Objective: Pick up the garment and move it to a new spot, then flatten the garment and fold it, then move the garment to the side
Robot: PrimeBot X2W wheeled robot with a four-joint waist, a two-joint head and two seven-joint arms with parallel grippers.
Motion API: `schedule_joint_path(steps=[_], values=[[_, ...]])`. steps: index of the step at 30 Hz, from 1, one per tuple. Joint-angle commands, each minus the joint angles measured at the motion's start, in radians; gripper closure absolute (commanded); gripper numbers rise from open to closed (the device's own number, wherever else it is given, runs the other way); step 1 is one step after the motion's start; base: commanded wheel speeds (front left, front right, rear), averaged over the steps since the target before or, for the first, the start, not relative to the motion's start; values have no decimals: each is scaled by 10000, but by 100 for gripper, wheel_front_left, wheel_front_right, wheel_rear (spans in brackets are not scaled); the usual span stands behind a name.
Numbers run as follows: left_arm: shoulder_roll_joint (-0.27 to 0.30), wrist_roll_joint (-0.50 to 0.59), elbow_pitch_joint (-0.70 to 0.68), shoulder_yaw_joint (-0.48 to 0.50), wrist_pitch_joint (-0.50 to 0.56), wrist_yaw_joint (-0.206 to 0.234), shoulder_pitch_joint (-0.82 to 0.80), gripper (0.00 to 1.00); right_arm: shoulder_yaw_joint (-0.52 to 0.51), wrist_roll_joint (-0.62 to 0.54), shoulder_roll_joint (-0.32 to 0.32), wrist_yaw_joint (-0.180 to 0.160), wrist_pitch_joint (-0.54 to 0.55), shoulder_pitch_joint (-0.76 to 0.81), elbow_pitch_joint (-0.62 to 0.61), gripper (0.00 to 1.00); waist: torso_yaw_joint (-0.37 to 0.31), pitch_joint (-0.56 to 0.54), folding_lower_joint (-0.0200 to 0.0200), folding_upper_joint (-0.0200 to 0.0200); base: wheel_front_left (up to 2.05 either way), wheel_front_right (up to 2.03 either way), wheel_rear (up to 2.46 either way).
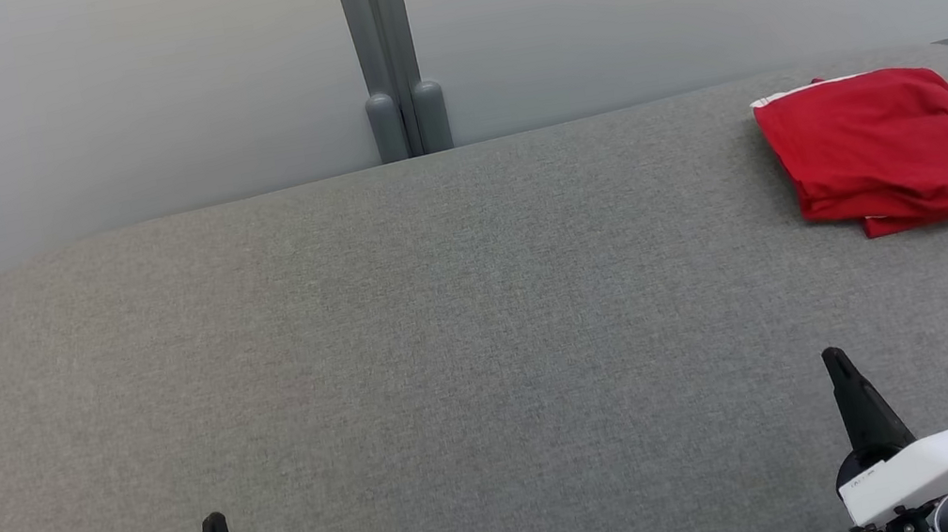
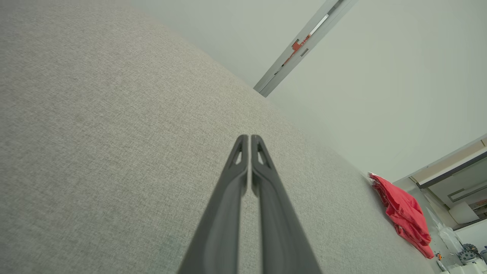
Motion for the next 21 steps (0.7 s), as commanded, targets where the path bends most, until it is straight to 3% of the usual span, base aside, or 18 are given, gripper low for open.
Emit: schedule_joint_path(steps=[1, 21], values=[[100, -369, -52, 84, 74, -95, -324, 100, -85, 391, -59, -1, 80, -283, -68, 100, 5, 9, 0, 0, 0, 0, 0], [153, -2864, 313, 446, 662, -411, -981, 100, -467, 2790, -45, -2, 679, -699, 155, 100, 63, 123, 0, 0, 0, 0, 0]])
